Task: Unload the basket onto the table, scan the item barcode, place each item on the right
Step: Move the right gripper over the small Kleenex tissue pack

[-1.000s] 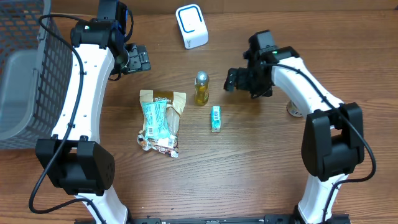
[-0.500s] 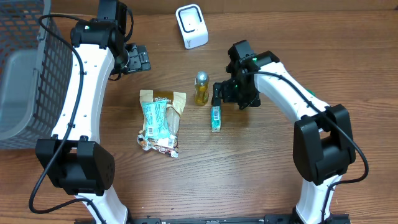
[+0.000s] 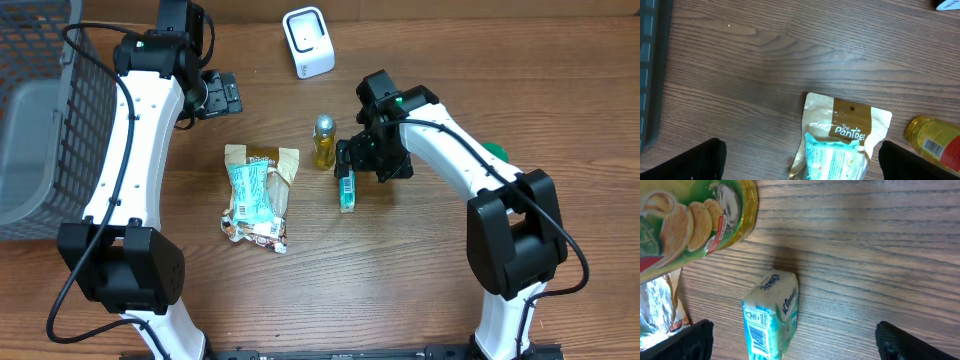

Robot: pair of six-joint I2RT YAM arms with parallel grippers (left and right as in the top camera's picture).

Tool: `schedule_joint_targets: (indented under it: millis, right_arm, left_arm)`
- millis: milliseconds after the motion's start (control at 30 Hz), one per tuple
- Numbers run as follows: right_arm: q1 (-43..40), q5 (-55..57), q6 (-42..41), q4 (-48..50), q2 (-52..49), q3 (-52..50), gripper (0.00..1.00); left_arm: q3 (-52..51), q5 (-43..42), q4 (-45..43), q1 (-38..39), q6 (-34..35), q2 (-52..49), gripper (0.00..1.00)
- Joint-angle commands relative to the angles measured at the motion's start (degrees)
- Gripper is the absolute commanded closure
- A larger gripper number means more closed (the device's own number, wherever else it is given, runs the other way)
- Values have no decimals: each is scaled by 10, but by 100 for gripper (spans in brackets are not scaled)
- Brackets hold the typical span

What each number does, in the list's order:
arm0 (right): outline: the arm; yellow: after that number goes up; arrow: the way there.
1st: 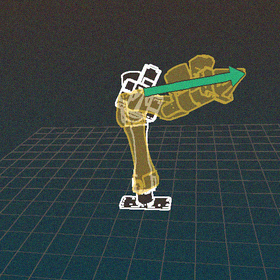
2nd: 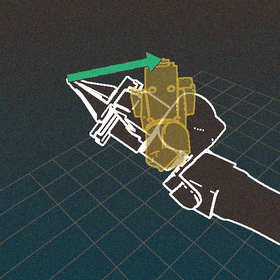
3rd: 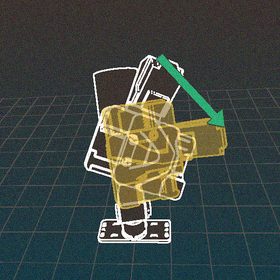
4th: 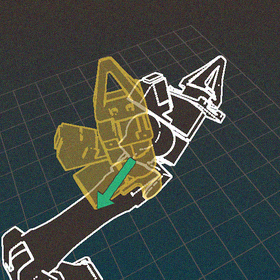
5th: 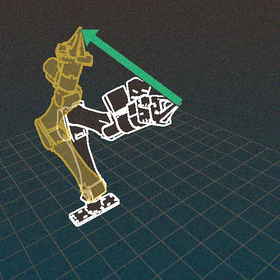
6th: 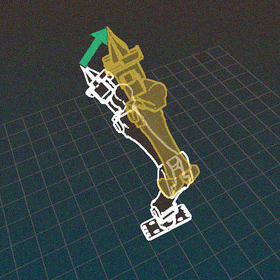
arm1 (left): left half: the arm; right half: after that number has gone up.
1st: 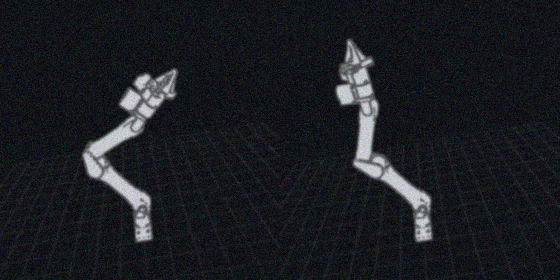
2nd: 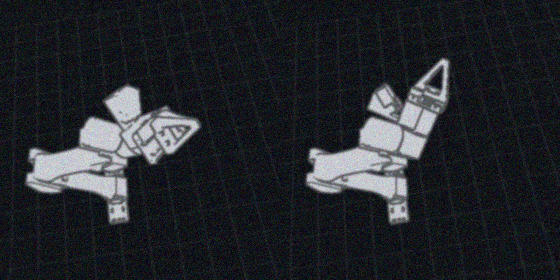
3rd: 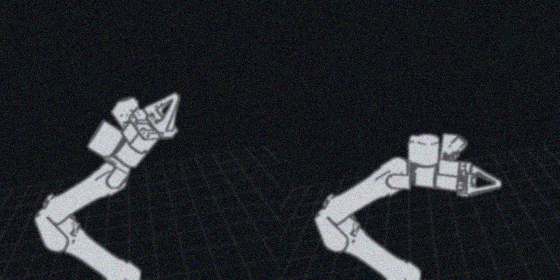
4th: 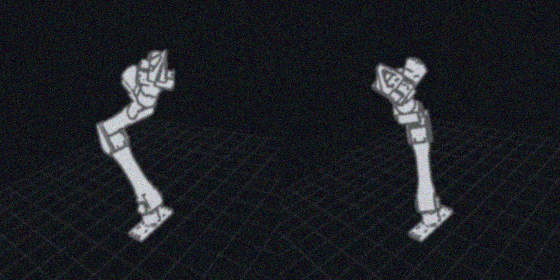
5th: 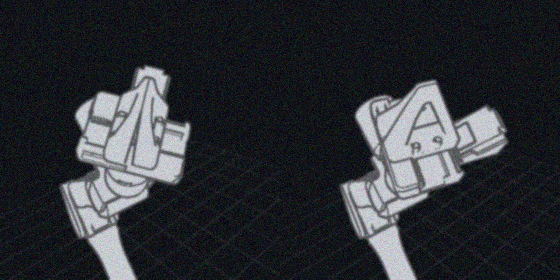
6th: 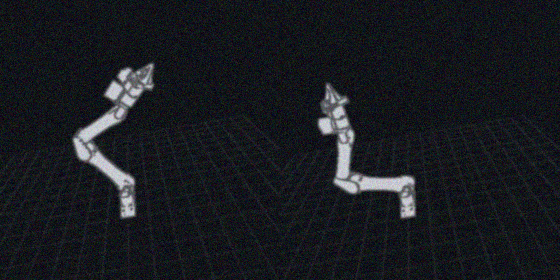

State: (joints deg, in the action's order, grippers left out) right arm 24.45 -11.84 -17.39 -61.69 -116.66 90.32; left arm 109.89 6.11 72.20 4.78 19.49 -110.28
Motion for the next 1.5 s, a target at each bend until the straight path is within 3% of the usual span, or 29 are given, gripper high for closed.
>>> schedule_joint_targets:
  millis: [0, 500, 633, 800, 1333, 1467]
  right_arm:
    - [10, -2, -9, 0, 5, -4, 0]
    - [58, 43, -19, 28, 5, -4, 0]
    - [58, 43, -20, 22, 5, -4, 22]
    - [58, 43, -20, 17, 5, -4, 35]
    - [58, 56, -24, 13, -23, -4, 38]
    - [58, 58, -24, 14, -30, -4, 56]
  left_arm:
    - [9, 4, -1, 1, -2, 1, 0]
    - [9, 4, -1, 1, -2, 1, 0]
    - [9, 4, -1, 1, -2, 1, 0]
    - [9, 4, -1, 1, -2, 1, 0]
    - [9, 4, -1, 1, -2, 1, 0]
    - [9, 4, -1, 1, -2, 1, 0]
